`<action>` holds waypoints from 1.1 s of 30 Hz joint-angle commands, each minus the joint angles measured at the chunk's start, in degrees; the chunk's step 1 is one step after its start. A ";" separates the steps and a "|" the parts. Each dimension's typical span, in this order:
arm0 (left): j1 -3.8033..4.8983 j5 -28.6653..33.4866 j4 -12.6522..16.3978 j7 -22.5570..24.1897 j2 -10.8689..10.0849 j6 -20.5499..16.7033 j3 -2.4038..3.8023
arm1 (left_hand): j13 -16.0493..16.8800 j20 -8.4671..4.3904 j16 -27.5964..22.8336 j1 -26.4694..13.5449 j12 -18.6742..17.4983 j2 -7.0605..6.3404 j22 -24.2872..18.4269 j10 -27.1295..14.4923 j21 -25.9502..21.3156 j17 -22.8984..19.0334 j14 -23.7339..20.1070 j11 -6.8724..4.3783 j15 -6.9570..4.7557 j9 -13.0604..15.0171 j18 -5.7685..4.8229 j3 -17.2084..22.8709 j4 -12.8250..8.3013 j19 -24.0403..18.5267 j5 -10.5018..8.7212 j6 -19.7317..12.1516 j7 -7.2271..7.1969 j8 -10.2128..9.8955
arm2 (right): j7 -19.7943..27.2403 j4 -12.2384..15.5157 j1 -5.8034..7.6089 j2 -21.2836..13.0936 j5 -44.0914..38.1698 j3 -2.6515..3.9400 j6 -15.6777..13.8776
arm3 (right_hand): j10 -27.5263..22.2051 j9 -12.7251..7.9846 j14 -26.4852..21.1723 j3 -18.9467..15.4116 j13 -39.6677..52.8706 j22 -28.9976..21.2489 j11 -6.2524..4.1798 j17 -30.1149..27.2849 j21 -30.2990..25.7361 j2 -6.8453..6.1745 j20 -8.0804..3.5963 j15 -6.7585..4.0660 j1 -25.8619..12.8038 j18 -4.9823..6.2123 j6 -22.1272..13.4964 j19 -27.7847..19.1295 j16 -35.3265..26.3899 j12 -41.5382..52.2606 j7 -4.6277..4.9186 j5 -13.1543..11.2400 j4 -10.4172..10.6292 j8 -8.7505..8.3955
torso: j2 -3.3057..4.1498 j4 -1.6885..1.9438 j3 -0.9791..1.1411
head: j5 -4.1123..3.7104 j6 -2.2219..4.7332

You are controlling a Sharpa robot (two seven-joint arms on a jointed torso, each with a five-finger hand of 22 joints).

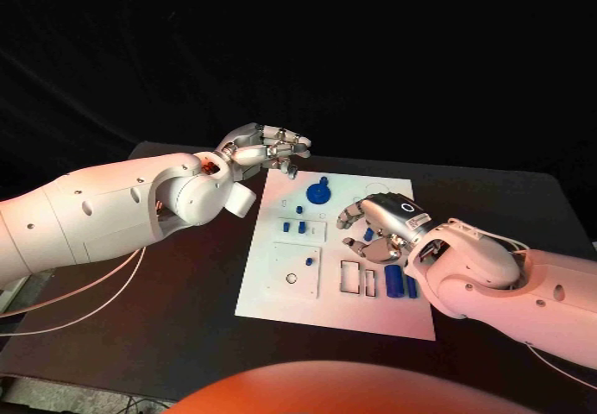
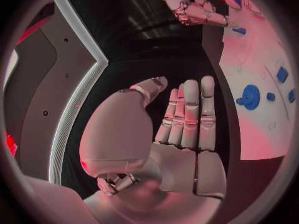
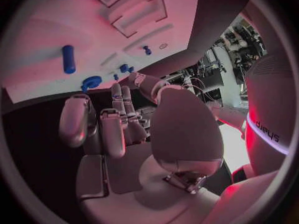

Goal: Assemble the parts on the task board

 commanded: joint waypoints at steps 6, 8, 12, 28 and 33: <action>0.00 0.13 0.14 0.18 0.00 1.11 -0.09 | -0.10 -0.23 -0.27 -0.27 0.32 0.12 -0.07 -0.51 -0.35 -0.06 -0.27 -0.05 -0.02 0.10 0.52 0.15 -0.02 0.02 0.20 -0.44 -0.03 -0.12 | -2.14 -1.29 3.00 -3.60 3.12 0.13 6.62 | -2.14 -1.29 2.08 -3.92 -0.75 8.29 0.22 -0.02 -0.86 -0.51 0.62 0.66 -0.07 0.29 -2.28 -0.27 -0.28 0.25 0.18 -0.39 -0.12 -1.89 | 0.04 0.10 -0.09 | -1.39 0.84; 0.00 0.13 0.16 0.18 -0.01 1.13 -0.10 | -0.10 -0.23 -0.27 -0.27 0.32 0.12 -0.07 -0.51 -0.35 -0.06 -0.27 -0.05 -0.02 0.10 0.52 0.15 -0.02 0.02 0.20 -0.44 -0.03 -0.12 | -2.19 -1.78 3.24 -3.84 2.84 0.13 7.93 | -3.17 -2.05 2.04 -7.30 -1.17 8.11 0.31 -0.16 -1.63 0.09 0.73 0.71 0.79 0.40 -2.63 -0.52 -0.30 0.48 0.09 -0.70 0.05 -2.44 | 0.03 0.10 -0.11 | -1.39 0.88; 0.00 0.13 0.14 0.17 -0.01 1.18 -0.12 | -0.10 -0.23 -0.27 -0.27 0.32 0.12 -0.07 -0.51 -0.35 -0.06 -0.27 -0.05 -0.02 0.10 0.52 0.15 -0.02 0.02 0.20 -0.44 -0.03 -0.12 | -2.04 -2.86 3.52 -3.71 1.96 0.12 10.27 | -4.14 -3.01 2.04 -10.81 -1.68 8.00 0.48 -0.10 -2.15 0.94 0.85 0.83 2.37 0.46 -2.84 -0.60 -0.24 0.75 0.07 -0.66 0.32 -3.01 | 0.11 0.16 0.01 | -1.34 0.83; 0.00 0.13 0.27 0.08 -0.18 1.17 -0.12 | -0.11 -0.22 -0.26 -0.32 0.35 0.09 -0.07 -0.54 -0.39 -0.09 -0.30 -0.03 -0.01 0.12 0.52 0.13 -0.04 0.03 0.17 -0.46 -0.01 -0.09 | -1.44 -5.49 2.91 -1.31 1.54 -0.22 13.30 | -1.97 -3.76 2.13 -10.49 -1.75 8.48 0.09 0.20 -0.73 2.25 0.65 0.52 3.47 0.19 -1.38 0.20 -0.09 1.98 0.02 -0.39 0.79 -2.79 | 0.06 0.14 -0.11 | -0.95 0.49; 0.00 0.13 0.28 0.05 -0.16 1.16 -0.12 | -0.11 -0.22 -0.26 -0.32 0.35 0.09 -0.07 -0.54 -0.39 -0.09 -0.30 -0.03 -0.01 0.12 0.52 0.13 -0.04 0.03 0.17 -0.46 -0.01 -0.09 | -1.25 -6.07 2.66 -0.53 1.68 -0.29 13.56 | -0.06 -4.20 2.30 -8.18 -1.90 8.78 -0.14 0.66 0.06 2.54 0.43 0.31 3.33 0.03 -0.23 0.63 0.18 2.07 -0.09 -0.42 1.27 -2.59 | 0.05 0.17 -0.12 | -0.89 0.49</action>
